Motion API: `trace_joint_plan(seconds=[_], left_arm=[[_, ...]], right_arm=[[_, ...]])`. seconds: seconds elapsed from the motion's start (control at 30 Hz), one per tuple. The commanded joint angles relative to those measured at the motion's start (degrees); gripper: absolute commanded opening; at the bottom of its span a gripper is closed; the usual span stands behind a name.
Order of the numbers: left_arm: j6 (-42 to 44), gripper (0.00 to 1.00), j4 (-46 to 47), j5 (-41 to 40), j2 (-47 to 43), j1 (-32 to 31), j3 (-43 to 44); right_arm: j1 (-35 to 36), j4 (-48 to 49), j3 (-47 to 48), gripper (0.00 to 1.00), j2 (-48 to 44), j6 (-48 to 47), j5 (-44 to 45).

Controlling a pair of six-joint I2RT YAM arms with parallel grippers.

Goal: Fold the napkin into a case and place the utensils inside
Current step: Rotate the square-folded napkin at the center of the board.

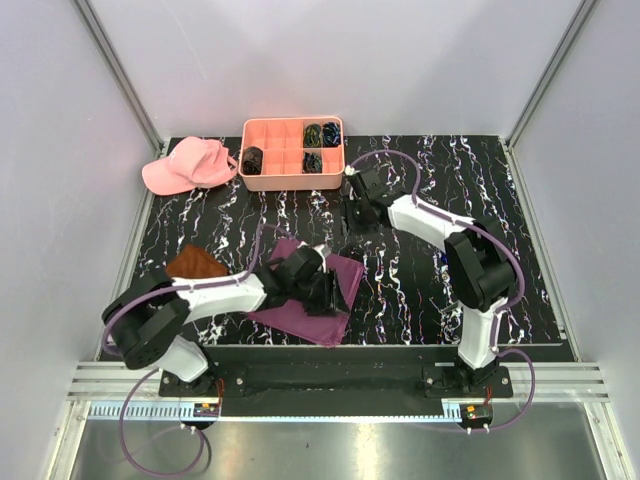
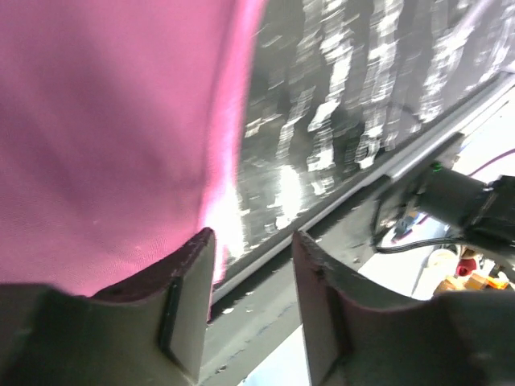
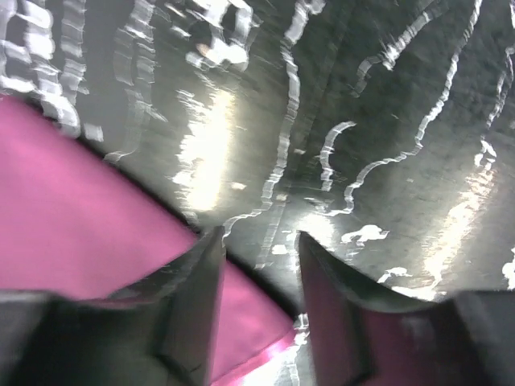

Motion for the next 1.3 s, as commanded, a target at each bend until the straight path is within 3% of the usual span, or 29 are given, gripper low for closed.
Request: trace_joint_plan(seconds=[0.0, 0.1, 0.2, 0.33, 0.5, 0.73, 0.93, 1.03, 1.1, 1.17, 1.2, 1.23, 1.27], left_arm=[[5.96, 0.5, -10.15, -4.33, -8.86, 1.99, 5.92], [9.3, 0.49, -15.87, -5.56, -14.32, 6.2, 5.4], [10.45, 0.43, -15.54, -4.08, -16.27, 11.73, 0.85], [11.95, 0.36, -13.44, -3.63, -13.73, 14.66, -1.28], [10.02, 0.3, -6.58, -1.09, -5.04, 14.83, -3.03], [3.07, 0.28, 5.46, 1.29, 1.56, 14.83, -4.89], [5.61, 0.29, 1.98, 1.03, 6.93, 14.92, 3.54], [8.24, 0.41, -3.72, -2.13, 3.95, 15.01, 7.06], [10.0, 0.49, -7.25, -4.41, -0.61, 15.01, 8.56], [10.71, 0.53, -11.48, -5.39, -6.92, 15.1, 7.34], [11.15, 0.62, -12.53, -6.26, -9.13, 15.1, 6.64], [11.16, 0.63, -15.16, -6.53, -11.24, 15.18, 5.67], [10.98, 0.64, -16.31, -6.79, -15.27, 15.27, 3.4]], right_arm=[[0.22, -4.93, -0.86, 0.59, -6.37, 5.07, -4.31], [0.4, -4.58, -7.88, 0.62, -11.91, 9.82, -6.84], [2.41, -1.77, -13.71, 0.61, -15.17, 14.39, -11.15], [7.77, 3.75, -17.67, 0.51, -16.41, 16.86, -10.9], [8.49, 8.25, -21.19, 0.41, -14.66, 16.44, -6.79], [5.77, 8.17, -17.25, 0.35, -8.42, 10.54, -2.37], [1.98, 4.66, -6.97, 0.34, 0.02, 4.3, 0.43], [1.89, 0.09, -1.17, 0.35, 0.47, 1.22, 4.56], [1.89, -4.11, 1.74, 0.39, -1.1, 0.78, 5.71], [1.89, -7.29, 2.62, 0.59, -3.3, 2.26, 5.45], [1.89, -10.35, 2.19, 0.72, -6.45, 5.23, 5.28], [1.89, -11.33, -0.51, 0.93, -8.48, 7.43, 4.66], [1.81, -11.87, -2.45, 0.99, -10.67, 9.55, 3.79]])
